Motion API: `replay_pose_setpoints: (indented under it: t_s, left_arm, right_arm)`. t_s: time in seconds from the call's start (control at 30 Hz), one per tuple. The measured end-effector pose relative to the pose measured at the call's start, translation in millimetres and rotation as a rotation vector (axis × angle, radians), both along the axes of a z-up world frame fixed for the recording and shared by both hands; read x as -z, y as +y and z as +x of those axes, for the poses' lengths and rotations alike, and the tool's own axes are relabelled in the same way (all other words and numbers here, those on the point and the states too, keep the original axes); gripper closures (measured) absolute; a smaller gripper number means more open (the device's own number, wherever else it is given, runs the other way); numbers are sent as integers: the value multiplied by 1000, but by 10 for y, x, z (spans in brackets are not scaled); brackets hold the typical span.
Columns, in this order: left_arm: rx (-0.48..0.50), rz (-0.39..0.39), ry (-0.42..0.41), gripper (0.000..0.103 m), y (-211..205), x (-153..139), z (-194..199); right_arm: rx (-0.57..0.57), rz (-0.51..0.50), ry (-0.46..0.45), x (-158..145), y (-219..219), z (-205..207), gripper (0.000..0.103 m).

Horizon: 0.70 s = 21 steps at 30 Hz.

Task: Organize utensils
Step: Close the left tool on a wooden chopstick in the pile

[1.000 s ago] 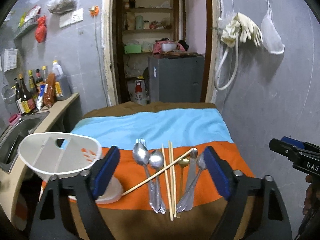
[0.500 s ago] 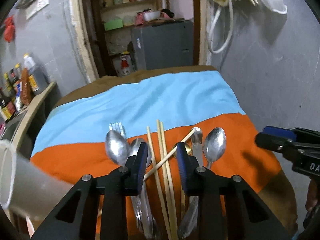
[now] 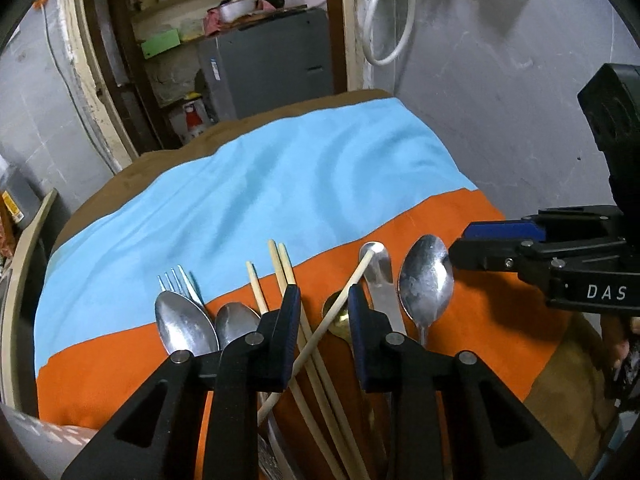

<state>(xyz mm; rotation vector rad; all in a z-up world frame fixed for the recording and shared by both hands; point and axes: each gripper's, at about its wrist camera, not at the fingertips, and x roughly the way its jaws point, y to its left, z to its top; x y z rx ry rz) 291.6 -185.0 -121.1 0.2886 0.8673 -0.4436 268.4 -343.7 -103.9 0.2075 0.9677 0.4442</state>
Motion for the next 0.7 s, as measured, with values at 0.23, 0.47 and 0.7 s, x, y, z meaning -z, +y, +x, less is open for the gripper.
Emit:
replay_pose_setpoints:
  t_s: [0.23,0.47,0.7]
  left_arm:
    - [26,47,26,82,-46,33,107]
    - [-7,-3,81,96,-82,-11,219]
    - [-76,-114,103,101,8,-118,156]
  right_arm:
    - [-22,-2,1,32,12,56,77]
    - [-88,10,24,69,102,128,77]
    - [-83,34,58,126,141,159,93]
